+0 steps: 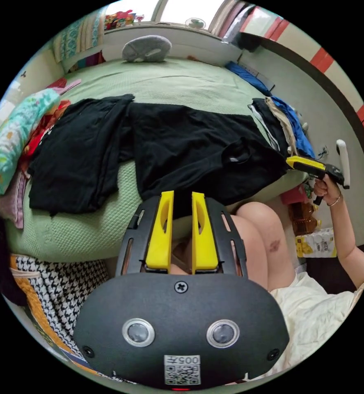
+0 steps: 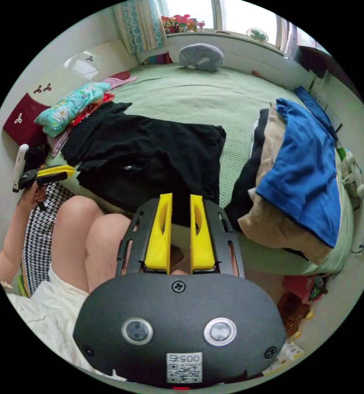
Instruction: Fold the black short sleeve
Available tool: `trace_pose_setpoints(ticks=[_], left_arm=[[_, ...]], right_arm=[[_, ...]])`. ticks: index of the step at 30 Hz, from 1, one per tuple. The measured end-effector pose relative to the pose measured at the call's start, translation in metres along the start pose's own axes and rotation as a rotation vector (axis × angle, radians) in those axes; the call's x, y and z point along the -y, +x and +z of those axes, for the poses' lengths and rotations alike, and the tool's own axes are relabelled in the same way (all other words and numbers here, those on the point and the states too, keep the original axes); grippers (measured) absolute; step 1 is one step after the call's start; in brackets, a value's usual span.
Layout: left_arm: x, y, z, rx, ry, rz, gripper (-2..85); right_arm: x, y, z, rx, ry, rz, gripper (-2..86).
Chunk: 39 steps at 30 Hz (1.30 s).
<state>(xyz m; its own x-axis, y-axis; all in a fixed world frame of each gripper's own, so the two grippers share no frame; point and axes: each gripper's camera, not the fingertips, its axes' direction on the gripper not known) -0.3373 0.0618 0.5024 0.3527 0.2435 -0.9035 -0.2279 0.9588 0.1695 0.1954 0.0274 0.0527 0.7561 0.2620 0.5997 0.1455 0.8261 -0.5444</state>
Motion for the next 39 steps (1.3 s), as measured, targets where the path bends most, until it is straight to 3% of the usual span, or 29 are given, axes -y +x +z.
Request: trace_pose_setpoints(ticks=[5,18,22,29,39], left_arm=[[0.021,0.056,0.014,0.087,-0.002,0.156,9.6],[0.045,0.091,0.073,0.053,-0.137,0.204,8.4],[0.041,0.094,0.066,0.052,-0.111,0.168,5.7],[0.022,0.104,0.043,0.021,0.003,0.130,5.7],[-0.011,0.100,0.079,-0.004,-0.094,0.016,5.4]], right_arm=[[0.040,-0.028,0.021,-0.006,-0.033,-0.051,9.4],[0.087,-0.035,0.090,0.022,-0.234,-0.074,7.9],[0.075,-0.033,0.071,0.071,-0.158,-0.069,0.5],[0.019,-0.041,0.024,0.116,0.019,-0.099,-0.7],[-0.070,-0.046,0.069,0.082,-0.037,0.047,1.5]])
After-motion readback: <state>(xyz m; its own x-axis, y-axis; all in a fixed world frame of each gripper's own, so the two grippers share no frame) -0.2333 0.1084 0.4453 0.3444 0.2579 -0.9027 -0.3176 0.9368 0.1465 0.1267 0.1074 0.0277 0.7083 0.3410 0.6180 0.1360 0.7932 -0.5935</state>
